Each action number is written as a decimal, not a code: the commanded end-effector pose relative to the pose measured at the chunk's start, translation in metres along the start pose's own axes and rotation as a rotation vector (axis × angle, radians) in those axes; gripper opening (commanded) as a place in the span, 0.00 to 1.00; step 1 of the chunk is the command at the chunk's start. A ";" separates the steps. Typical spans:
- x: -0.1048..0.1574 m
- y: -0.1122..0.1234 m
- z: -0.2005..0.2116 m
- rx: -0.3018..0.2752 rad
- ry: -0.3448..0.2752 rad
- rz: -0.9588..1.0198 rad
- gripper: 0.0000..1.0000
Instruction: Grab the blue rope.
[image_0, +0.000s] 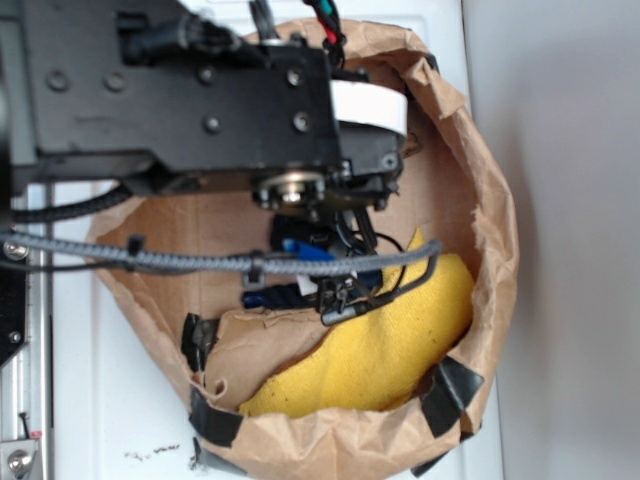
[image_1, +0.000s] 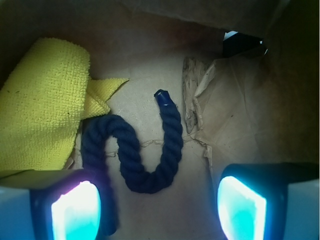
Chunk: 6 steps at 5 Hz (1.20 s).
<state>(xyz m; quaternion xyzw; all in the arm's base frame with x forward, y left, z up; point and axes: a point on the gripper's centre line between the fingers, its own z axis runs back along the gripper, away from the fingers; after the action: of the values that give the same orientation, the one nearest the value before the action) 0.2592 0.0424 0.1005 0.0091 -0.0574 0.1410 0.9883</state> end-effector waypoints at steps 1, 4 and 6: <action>0.023 0.012 -0.022 -0.054 -0.014 0.083 1.00; 0.039 0.004 -0.061 -0.002 0.005 0.129 1.00; 0.051 0.000 -0.075 0.033 0.006 0.157 1.00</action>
<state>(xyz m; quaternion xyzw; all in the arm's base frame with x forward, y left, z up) 0.3062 0.0579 0.0199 0.0236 -0.0267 0.2228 0.9742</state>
